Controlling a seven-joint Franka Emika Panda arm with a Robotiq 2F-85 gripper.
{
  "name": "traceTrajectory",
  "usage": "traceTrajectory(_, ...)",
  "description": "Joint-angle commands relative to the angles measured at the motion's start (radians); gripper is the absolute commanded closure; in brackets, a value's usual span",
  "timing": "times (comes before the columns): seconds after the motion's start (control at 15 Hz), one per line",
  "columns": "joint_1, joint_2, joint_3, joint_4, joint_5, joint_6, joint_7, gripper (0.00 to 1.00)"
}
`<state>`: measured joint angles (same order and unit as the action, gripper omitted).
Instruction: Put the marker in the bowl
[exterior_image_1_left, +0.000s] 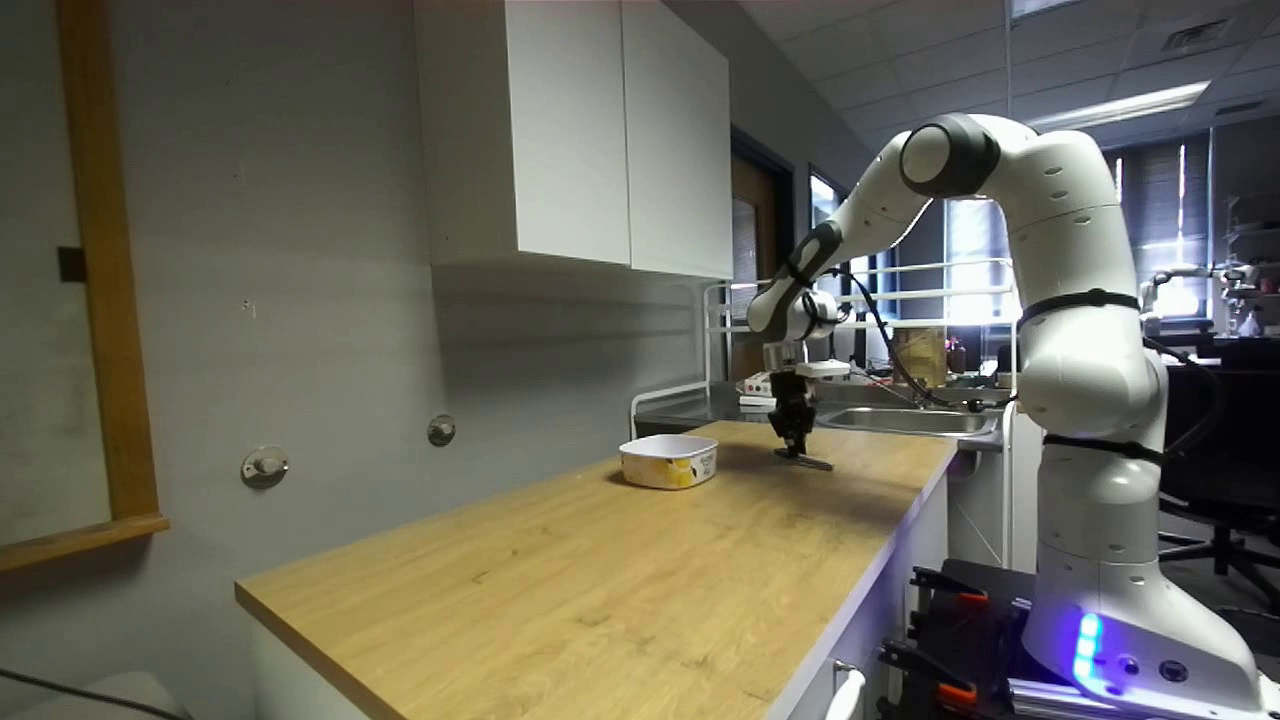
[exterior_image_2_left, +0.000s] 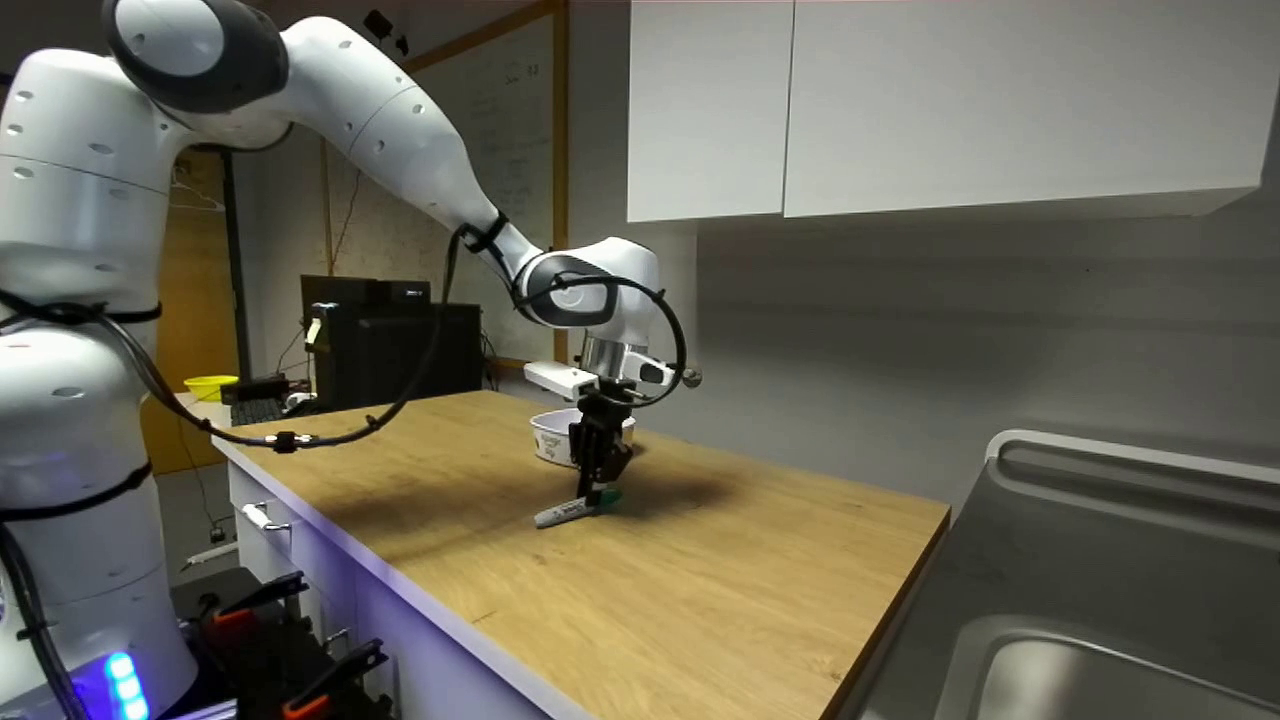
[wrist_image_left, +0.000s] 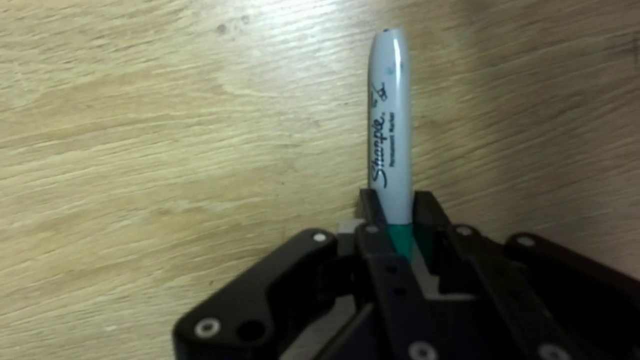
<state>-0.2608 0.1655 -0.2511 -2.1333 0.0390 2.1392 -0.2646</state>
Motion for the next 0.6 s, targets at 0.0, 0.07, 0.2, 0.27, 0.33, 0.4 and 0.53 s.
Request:
traceTrajectory(0.0, -0.007, 0.000, 0.011, 0.025, 0.013, -0.036, 0.016, 0.93)
traceTrajectory(0.07, -0.005, -0.004, 0.011, 0.026, 0.010, -0.037, 0.025, 0.93)
traceTrajectory(0.2, -0.003, -0.026, 0.015, 0.022, 0.026, -0.048, 0.029, 0.93)
traceTrajectory(0.27, -0.001, -0.053, 0.021, 0.017, 0.054, -0.066, 0.022, 0.93)
traceTrajectory(0.33, 0.003, -0.075, 0.026, 0.014, 0.076, -0.075, 0.020, 0.93)
traceTrajectory(0.4, 0.008, -0.104, 0.033, 0.011, 0.103, -0.089, 0.017, 0.93)
traceTrajectory(0.53, 0.026, -0.165, 0.047, 0.008, 0.133, -0.112, 0.023, 0.93)
